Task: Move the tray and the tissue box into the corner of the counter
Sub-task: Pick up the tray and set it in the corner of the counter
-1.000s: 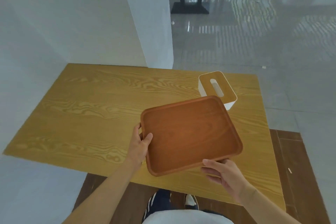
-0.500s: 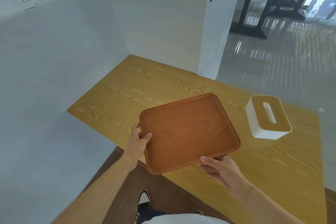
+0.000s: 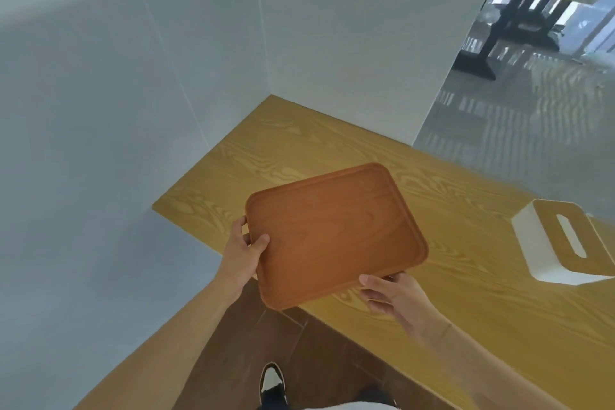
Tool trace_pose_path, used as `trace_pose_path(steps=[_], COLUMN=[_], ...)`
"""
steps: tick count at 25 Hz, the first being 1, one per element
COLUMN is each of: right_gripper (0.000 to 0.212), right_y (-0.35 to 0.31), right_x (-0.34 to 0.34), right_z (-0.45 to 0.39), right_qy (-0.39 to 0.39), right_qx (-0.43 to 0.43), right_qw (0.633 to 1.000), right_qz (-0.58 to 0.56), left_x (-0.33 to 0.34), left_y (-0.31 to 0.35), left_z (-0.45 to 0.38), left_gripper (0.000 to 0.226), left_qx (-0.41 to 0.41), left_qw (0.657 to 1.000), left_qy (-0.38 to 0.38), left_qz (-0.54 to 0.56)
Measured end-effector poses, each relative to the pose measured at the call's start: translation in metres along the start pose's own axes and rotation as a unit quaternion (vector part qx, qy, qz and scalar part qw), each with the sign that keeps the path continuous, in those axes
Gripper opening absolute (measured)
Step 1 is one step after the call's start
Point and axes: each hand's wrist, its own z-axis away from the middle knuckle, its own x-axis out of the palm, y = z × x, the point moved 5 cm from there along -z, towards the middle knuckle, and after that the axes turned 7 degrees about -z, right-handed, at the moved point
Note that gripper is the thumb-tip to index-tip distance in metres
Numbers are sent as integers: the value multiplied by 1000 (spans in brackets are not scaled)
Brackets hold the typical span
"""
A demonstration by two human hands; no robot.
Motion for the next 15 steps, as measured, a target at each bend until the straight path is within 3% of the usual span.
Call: trace_pose_path(steps=[6,15], right_gripper=[72,64], right_y=[-3,-17], right_x=[46,34], right_z=[-21,-68], right_qy=[32,98], right_qx=[-8,-2], right_qw=[999,991], right_qz=[-39,-93], left_x=[-31,15], left_y=[16,45], left_z=[-57,-149], left_gripper=[60,61], left_qx=[13,12], left_qw=[999,987], left_qy=[-45,-104], left_qz=[-27,-121])
